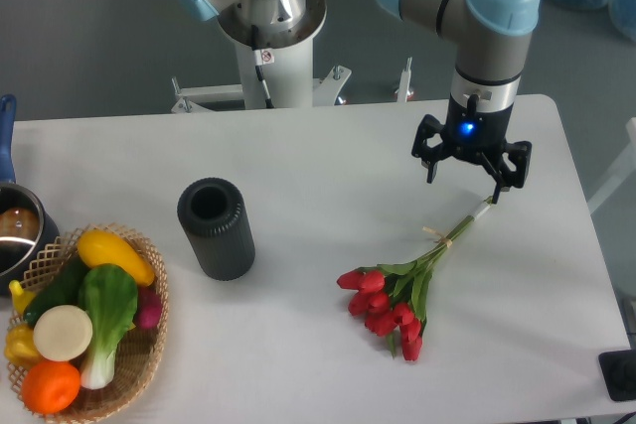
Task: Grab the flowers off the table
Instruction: 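Lower the open gripper down over the green tulip stems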
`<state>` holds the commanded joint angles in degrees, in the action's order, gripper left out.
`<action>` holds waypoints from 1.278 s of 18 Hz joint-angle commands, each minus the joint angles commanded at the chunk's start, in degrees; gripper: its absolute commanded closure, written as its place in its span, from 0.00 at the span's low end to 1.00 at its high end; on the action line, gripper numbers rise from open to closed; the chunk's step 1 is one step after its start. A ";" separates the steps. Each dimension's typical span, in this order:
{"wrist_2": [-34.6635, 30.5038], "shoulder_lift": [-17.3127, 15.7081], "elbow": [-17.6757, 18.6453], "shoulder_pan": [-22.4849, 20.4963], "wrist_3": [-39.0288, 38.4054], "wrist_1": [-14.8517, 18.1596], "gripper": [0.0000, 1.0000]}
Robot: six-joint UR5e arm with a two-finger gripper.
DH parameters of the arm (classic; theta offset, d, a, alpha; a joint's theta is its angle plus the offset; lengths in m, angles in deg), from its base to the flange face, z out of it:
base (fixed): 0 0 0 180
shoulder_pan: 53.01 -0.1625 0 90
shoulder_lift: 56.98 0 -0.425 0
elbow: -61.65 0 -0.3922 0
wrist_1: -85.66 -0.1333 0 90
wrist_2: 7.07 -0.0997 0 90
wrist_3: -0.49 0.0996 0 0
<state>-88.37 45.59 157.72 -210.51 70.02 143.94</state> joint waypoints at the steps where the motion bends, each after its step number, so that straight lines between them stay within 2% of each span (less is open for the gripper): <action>1: 0.00 0.00 0.09 0.00 -0.09 -0.52 0.00; 7: -0.09 0.26 1.14 0.35 -0.52 -2.10 0.00; 9: -0.09 0.26 4.29 0.44 -0.97 -6.22 0.00; 11: 0.52 0.87 7.90 0.44 -0.71 -11.75 0.00; 13: 0.79 1.49 9.40 0.53 -0.53 -13.53 0.00; 19: 0.44 8.51 5.89 3.94 -0.88 -13.62 0.00; 23: 0.44 11.86 4.93 5.01 -0.53 -13.62 0.00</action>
<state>-87.93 57.45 162.64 -205.51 69.49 130.31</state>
